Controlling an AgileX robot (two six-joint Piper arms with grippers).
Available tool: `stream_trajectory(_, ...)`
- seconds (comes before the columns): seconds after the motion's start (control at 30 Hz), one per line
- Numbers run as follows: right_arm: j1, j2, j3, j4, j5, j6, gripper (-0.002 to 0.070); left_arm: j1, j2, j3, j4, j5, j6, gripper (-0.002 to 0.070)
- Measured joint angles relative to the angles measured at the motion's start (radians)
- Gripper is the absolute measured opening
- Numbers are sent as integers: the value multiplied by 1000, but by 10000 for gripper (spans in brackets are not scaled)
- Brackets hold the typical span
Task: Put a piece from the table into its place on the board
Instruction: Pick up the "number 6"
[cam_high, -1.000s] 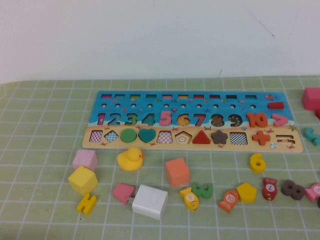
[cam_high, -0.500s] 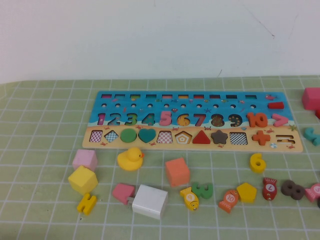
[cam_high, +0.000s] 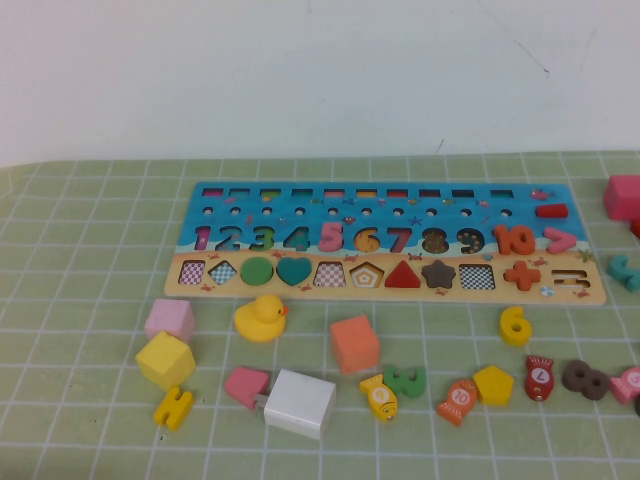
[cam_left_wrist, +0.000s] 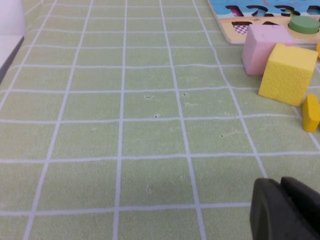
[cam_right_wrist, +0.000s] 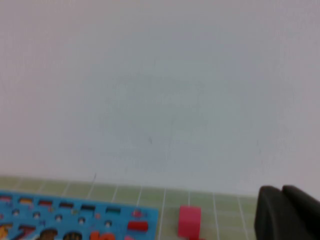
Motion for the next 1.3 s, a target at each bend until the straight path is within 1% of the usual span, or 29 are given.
stream_trajectory(0.2, 0, 127, 0, -4, 11, -4, -3, 0, 0, 0, 0, 0, 0, -2)
stream_trajectory(0.3, 0, 214, 0, -2, -27, 0, -3, 0, 0, 0, 0, 0, 0, -2)
stream_trajectory(0.37, 0, 274, -5, 27, -20, 8, -3, 0, 0, 0, 0, 0, 0, -2)
stream_trajectory(0.43, 0, 330, -31, 77, 29, 10, -3, 0, 0, 0, 0, 0, 0, -2)
stream_trajectory(0.67, 0, 573, -259, 244, 369, -83, -3, 0, 0, 0, 0, 0, 0, -2)
stream_trajectory(0.87, 18, 758, -379, 314, 440, -117, -1, 0, 0, 0, 0, 0, 0, -2)
stream_trajectory(0.97, 69, 834, -399, 314, 456, -117, -1, 0, 0, 0, 0, 0, 0, -2)
stream_trajectory(1.1, 187, 917, -402, 282, 456, -80, 1, 0, 0, 0, 0, 0, 0, -2)
stream_trajectory(1.23, 310, 979, -418, 133, 454, 31, 13, 0, 0, 0, 0, 0, 0, -2)
stream_trajectory(1.3, 356, 1018, -446, 37, 474, 121, 52, 0, 0, 0, 0, 0, 0, -2)
